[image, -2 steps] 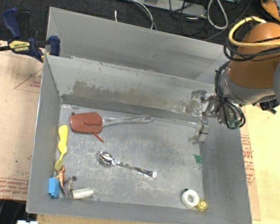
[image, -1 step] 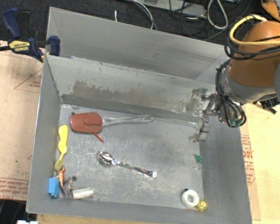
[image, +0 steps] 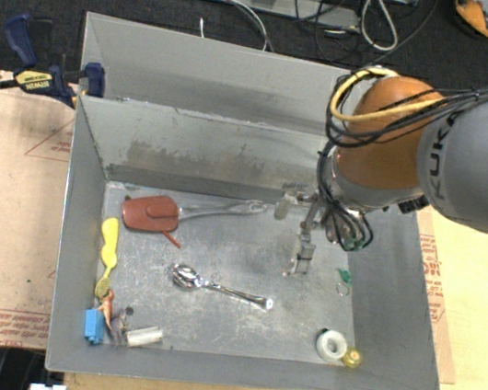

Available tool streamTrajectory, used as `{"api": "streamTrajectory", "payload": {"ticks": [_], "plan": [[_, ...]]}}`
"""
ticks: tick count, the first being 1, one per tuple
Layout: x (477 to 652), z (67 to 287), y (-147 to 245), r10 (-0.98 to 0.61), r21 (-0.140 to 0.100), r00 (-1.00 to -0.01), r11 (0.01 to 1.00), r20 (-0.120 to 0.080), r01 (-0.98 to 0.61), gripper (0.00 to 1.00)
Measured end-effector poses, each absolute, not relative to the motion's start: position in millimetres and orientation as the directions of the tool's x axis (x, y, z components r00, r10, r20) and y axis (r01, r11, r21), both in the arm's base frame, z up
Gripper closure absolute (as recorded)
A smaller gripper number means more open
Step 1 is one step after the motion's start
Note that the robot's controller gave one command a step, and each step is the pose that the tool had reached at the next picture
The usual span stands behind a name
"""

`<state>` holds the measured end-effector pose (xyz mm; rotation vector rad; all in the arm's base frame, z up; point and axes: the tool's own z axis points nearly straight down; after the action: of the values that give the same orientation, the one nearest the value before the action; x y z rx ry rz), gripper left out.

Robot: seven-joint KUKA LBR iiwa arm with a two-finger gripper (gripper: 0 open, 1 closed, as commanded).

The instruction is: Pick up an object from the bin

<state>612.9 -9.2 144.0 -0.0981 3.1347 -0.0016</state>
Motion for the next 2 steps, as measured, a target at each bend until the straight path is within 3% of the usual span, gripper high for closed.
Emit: {"api": "streamTrajectory", "payload": {"ticks": [1,2], "plan": [[597.2,110,18,-0.068,0.003,-0.998,0.998,-0.007,-0.068,0.0],[588.0,108,3,-0.087,0.0,-0.996,0.996,0.0,-0.087,0.0]]}}
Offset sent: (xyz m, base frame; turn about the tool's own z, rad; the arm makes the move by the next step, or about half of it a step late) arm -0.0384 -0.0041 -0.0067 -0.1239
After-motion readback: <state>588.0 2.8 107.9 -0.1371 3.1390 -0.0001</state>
